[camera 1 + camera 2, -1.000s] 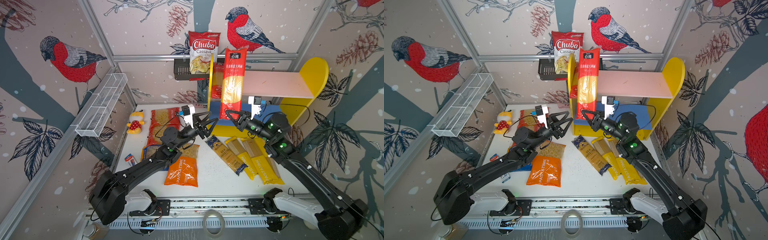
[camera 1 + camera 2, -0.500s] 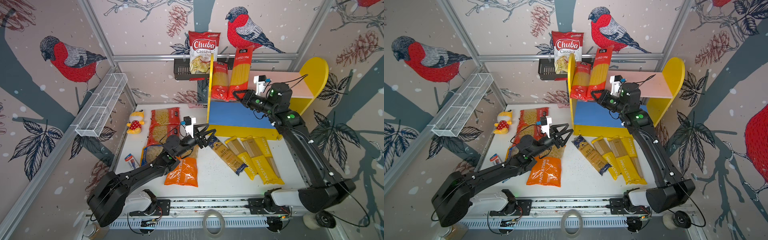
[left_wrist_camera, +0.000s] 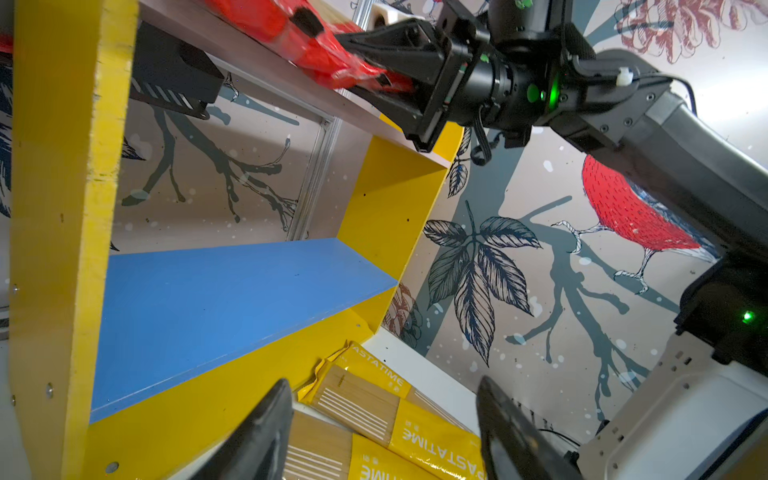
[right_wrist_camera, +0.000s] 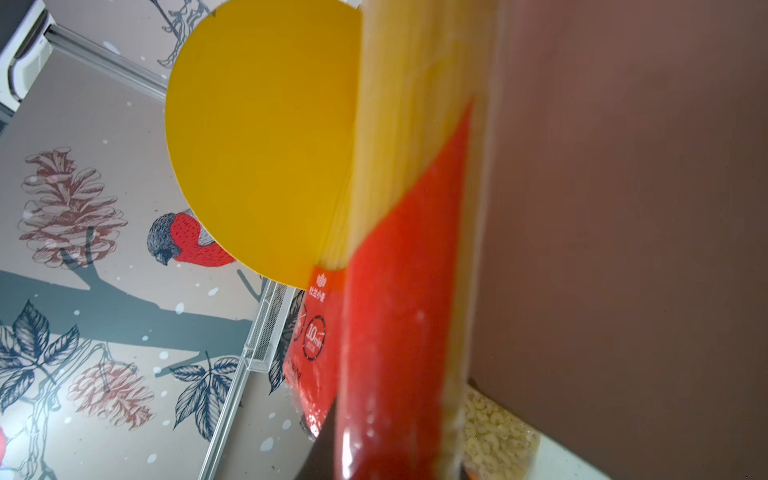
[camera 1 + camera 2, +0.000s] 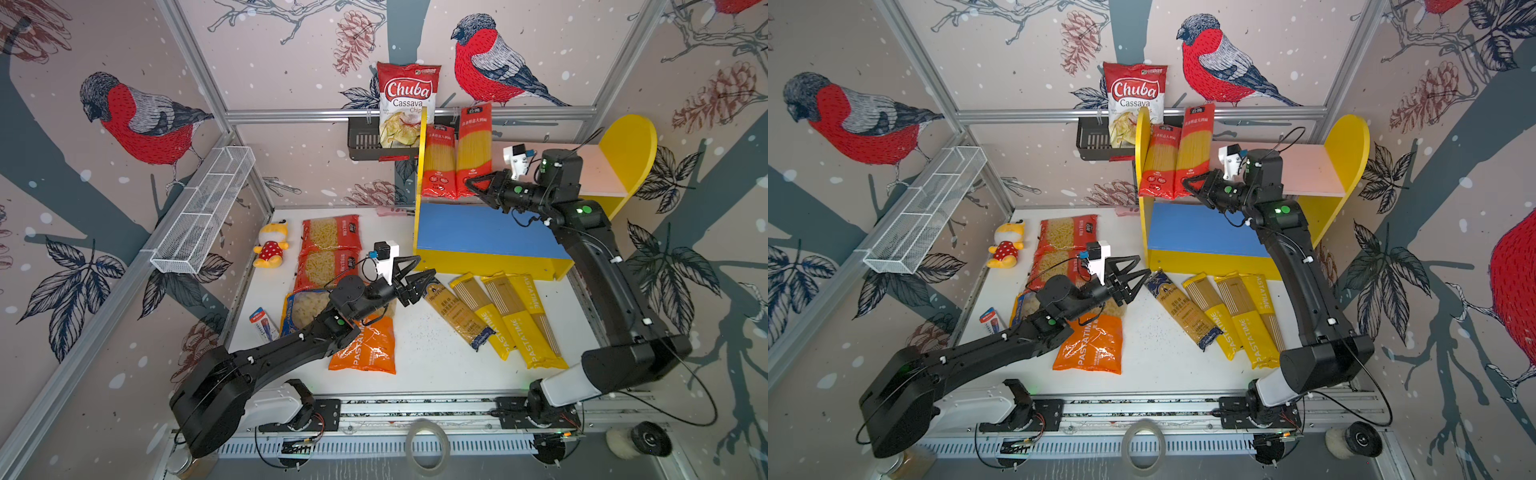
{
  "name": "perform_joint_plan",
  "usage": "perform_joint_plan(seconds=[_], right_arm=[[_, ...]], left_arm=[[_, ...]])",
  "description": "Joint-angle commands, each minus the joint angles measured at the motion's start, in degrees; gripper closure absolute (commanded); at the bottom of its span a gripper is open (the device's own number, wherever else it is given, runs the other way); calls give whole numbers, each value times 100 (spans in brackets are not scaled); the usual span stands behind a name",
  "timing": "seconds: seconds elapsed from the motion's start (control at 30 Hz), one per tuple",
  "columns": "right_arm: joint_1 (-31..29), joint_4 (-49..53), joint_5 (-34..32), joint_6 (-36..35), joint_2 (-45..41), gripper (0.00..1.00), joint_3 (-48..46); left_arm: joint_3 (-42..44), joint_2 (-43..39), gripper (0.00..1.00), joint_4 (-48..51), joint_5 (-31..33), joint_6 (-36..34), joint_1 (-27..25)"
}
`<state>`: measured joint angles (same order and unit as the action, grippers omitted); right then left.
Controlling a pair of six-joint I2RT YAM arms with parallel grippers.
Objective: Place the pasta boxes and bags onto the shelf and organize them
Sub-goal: 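Stand the red bag on the pink shelf with the right gripper while the left releases, then open the right gripper and lower it back to the pasta pile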
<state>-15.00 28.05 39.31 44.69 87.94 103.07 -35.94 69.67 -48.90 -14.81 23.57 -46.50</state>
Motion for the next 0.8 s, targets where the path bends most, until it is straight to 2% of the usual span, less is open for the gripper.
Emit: perform_joint_plan(seconds=[0.0,0.07,0.1,0.23,0.37,0.5,0.67,0.77], right_arm=[[-30,-160,38,-389,35,72,72],[-5,-160,-38,-417,-98,57,-49],[26,-167,-53,-425,-170,54,-118],[265,-313,-172,-288,-565,49,-642],[349,-882,-186,30,-918,49,-1396],[358,-1206,-129,233,-852,50,-1518],[236,-1753,85,541,-812,60,-1686],[195,-1827,145,491,-851,61,-1775]], left_arm=[[-84,5,31,153,161,-300,-111],[-79,3,31,153,196,-306,-148],[-79,11,31,153,202,-293,-149],[-62,89,31,35,181,-192,-171],[-119,169,31,20,154,-170,-201],[-154,220,31,73,168,-200,-210],[-159,282,31,58,249,-180,-252],[-180,352,31,30,242,-169,-278]])
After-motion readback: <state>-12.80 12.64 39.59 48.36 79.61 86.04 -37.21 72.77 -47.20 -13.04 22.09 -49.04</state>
